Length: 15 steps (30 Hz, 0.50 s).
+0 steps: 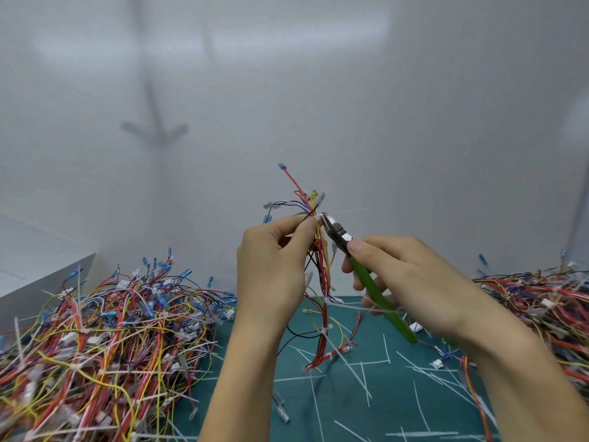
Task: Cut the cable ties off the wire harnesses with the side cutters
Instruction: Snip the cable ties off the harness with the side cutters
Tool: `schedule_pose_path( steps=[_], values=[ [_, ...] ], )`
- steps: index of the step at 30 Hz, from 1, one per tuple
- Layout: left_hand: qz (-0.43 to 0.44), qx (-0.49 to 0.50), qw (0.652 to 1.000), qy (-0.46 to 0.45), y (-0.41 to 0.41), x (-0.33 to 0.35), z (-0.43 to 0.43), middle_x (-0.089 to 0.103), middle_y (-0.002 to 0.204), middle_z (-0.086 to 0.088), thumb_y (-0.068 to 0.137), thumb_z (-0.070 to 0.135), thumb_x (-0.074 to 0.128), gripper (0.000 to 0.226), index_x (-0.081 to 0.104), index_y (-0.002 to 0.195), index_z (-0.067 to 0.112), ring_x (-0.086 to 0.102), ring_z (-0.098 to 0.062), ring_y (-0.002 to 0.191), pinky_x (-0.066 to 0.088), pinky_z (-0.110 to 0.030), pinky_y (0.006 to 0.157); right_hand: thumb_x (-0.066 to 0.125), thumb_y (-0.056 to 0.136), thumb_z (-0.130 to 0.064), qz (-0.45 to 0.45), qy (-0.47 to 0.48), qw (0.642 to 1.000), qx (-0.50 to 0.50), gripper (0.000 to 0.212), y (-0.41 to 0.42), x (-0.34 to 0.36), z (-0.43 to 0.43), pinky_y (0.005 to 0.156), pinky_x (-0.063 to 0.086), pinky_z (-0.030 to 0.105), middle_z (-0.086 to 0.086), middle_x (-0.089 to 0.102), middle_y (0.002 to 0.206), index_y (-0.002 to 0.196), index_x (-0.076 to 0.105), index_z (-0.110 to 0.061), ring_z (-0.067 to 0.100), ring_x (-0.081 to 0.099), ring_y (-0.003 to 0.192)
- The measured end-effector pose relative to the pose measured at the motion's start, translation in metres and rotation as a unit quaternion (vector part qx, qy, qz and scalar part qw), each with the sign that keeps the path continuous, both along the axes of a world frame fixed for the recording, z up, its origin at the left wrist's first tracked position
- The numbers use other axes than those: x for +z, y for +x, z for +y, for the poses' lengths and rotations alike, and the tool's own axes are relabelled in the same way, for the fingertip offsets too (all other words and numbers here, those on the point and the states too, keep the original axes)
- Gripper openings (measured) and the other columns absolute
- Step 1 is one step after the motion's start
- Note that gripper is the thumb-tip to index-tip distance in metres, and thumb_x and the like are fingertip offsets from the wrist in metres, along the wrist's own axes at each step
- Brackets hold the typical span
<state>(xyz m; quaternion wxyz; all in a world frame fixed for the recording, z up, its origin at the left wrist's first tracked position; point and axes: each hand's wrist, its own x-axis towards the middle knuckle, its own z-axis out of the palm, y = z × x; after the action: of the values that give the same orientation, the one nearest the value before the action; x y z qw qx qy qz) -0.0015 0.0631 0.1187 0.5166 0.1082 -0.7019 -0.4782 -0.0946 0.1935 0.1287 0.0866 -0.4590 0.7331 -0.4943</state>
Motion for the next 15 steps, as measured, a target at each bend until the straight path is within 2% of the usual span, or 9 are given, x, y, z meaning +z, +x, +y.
schedule_pose_path(
  steps=[6,9,15],
  values=[
    [0.022,0.013,0.999,0.022,-0.0005,-0.0018,-0.0017,0.074,0.072,0.000,0.088,0.020,0.071,0.014,0.078,0.076,0.020,0.064,-0.011,0.068,0.057,-0.045,0.081,0.046,0.094,-0.050,0.010,0.000,1.000,-0.009,0.040,0.0001,0.0002,-0.0011,0.075,0.060,0.048,-0.001,0.068,0.073,0.078,0.068,-0.021,0.015,0.067,0.062],
    [0.030,0.012,0.999,0.031,-0.0001,-0.0012,-0.0022,0.074,0.072,0.000,0.087,0.018,0.072,0.017,0.077,0.071,0.022,0.065,-0.010,0.068,0.057,-0.038,0.079,0.046,0.094,-0.050,0.012,-0.001,1.000,-0.006,0.040,0.0011,-0.0001,-0.0022,0.072,0.060,0.047,-0.003,0.067,0.070,0.077,0.068,-0.022,0.014,0.065,0.059],
    [0.028,0.003,0.999,0.037,0.0003,-0.0007,-0.0034,0.075,0.073,0.002,0.087,0.016,0.072,0.016,0.077,0.074,0.023,0.069,-0.010,0.071,0.057,-0.025,0.076,0.045,0.091,-0.052,0.009,-0.007,1.000,0.001,0.041,0.0019,-0.0002,-0.0034,0.065,0.059,0.042,-0.006,0.062,0.064,0.077,0.067,-0.021,0.014,0.062,0.056]
  ],
)
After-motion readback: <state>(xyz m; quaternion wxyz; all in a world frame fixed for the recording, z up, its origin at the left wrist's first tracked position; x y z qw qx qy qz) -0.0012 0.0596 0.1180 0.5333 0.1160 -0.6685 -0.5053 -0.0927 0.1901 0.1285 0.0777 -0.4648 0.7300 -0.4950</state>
